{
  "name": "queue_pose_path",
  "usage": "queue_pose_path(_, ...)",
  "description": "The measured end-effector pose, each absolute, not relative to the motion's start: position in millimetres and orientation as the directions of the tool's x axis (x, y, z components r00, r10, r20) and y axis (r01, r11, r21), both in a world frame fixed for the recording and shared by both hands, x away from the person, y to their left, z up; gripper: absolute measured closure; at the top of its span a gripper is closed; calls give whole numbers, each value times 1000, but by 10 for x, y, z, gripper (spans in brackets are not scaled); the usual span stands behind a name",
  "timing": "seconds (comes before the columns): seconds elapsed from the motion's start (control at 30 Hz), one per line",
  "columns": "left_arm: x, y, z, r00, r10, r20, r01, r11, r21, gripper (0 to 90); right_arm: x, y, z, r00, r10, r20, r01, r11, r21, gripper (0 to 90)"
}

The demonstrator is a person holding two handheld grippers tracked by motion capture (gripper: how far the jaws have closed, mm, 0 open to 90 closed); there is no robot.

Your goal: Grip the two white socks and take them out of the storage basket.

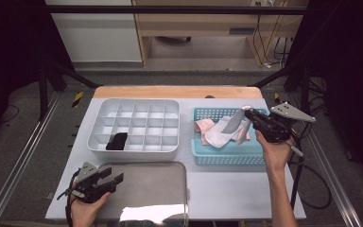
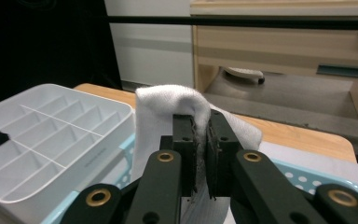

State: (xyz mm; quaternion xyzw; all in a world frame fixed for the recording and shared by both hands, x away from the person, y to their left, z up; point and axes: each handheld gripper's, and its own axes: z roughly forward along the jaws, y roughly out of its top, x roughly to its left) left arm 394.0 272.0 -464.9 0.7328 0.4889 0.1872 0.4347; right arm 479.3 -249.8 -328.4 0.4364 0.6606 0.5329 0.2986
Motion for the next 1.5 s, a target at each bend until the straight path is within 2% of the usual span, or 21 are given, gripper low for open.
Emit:
queue_pose_path(0.33,3935,2726,-4639,447,883,-147,550,-141,823,413,4443,-2403,-3096,-521,852,47,197,66,978,843)
queue_pose_path(0.73,3927,2721,-4627,448,883,-139,543,-145,827,414,3980,-2282,-3194,-619,784,45,175,82,981,844)
queue_pose_path(1.03,3918,2728,-4610,448,883,-139,535,-140,833,414,3805,-2179,-3432,-650,758,63,228,115,967,843)
queue_pose_path(1.5,3900,2734,-4593,449,883,-138,526,-136,839,416,3669,-2185,-4071,-646,751,139,371,150,916,839)
